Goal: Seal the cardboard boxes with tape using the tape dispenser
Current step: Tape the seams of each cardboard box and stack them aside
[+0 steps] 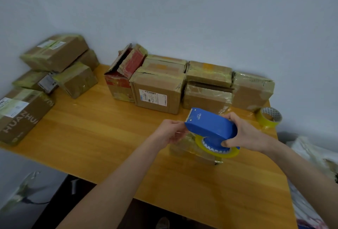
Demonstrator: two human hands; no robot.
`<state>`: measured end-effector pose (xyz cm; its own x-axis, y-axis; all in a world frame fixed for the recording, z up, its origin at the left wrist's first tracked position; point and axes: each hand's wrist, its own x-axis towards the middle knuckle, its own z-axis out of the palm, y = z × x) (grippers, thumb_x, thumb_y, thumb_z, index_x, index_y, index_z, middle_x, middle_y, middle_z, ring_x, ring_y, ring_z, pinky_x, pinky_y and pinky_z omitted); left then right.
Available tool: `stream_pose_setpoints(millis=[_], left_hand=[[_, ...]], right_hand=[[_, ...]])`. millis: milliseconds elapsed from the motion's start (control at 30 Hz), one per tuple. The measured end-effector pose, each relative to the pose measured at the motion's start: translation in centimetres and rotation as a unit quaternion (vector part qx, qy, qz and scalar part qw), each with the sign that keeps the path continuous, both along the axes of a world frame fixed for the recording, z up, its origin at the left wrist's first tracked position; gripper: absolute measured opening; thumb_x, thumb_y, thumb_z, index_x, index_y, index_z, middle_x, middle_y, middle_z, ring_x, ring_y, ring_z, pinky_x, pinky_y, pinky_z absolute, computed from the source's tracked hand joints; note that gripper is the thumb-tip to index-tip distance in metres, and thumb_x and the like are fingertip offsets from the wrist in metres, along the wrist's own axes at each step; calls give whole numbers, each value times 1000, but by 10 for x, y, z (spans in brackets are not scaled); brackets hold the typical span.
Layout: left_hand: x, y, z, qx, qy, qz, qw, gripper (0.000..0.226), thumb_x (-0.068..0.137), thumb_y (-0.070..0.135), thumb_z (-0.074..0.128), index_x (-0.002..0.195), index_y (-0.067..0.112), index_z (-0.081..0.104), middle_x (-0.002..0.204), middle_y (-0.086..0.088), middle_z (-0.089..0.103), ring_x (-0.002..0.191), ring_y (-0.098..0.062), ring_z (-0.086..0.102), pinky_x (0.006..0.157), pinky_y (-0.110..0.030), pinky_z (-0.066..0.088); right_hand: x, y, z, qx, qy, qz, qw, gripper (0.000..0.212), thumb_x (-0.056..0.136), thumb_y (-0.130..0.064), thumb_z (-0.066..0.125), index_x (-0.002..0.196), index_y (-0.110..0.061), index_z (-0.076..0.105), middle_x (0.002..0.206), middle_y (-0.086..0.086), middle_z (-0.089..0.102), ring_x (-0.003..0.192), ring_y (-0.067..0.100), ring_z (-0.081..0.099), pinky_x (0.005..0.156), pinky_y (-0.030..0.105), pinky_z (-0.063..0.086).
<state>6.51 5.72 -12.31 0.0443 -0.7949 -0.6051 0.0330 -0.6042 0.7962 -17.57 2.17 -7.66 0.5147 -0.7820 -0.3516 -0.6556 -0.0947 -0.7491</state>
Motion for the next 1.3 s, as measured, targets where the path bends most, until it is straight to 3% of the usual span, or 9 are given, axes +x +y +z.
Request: stream_pose_setpoints(millis=[133,333,733,867,1000,1100,1200,1267,1300], left_hand=[[1,-2,2,-37,-63,37,997,7,92,18,63,90,13,67,72,3,66,66,-7,58,58,-19,46],[6,-6,1,-114,-224,29,967,10,94,19,60,89,14,67,72,3,64,63,-4,56,53,-18,45],[46,2,-26,-103,-228,91,964,15,92,22,64,79,13,65,70,-1,64,61,-8,53,51,-23,47],[42,4,-42,-97,-256,79,959,18,92,25,63,76,18,62,72,0,65,62,-10,54,53,-25,48],[38,6,-56,-100,-309,47,945,20,93,31,62,74,22,62,74,1,68,67,-18,62,67,-41,57],[26,11,-70,-93,-359,-35,928,18,95,33,56,104,20,66,79,4,68,61,-9,58,66,-35,58],[18,5,-71,-87,-385,-81,915,54,97,33,53,147,31,33,86,-2,66,65,-11,58,64,-30,55],[17,0,-65,-71,-423,-100,898,67,96,36,53,152,34,16,118,-12,57,87,-17,60,79,-32,54],[18,1,-62,-72,-444,-100,887,67,96,36,53,152,33,16,134,-15,46,101,-20,58,87,-32,49]], right_hand=[[4,1,1,-17,19,13,1000,59,70,-5,81,105,-29,41,108,0,56,92,15,62,61,20,51],[16,1,6,-63,54,25,996,60,71,-14,81,114,-25,41,108,-3,57,92,13,62,68,26,56],[1,-2,16,-98,125,56,986,62,69,-24,83,115,-28,41,105,-5,59,88,10,61,71,26,55],[4,-1,10,-105,134,67,983,63,68,-32,84,113,-32,40,105,-7,58,89,12,61,75,33,57],[4,-1,7,-106,136,67,983,64,67,-34,83,115,-33,40,105,-7,58,90,13,61,77,37,57],[7,0,4,-115,140,70,981,65,67,-36,82,116,-35,39,105,-7,59,89,14,61,77,40,57],[9,-1,4,-118,140,71,981,63,67,-38,81,114,-35,38,104,-6,58,87,14,61,75,40,57],[10,-1,4,-117,140,71,981,63,68,-38,81,114,-34,39,104,-6,58,87,13,61,75,38,57],[11,-1,4,-119,142,72,980,62,68,-38,81,114,-34,39,104,-6,58,88,13,61,75,37,57]])
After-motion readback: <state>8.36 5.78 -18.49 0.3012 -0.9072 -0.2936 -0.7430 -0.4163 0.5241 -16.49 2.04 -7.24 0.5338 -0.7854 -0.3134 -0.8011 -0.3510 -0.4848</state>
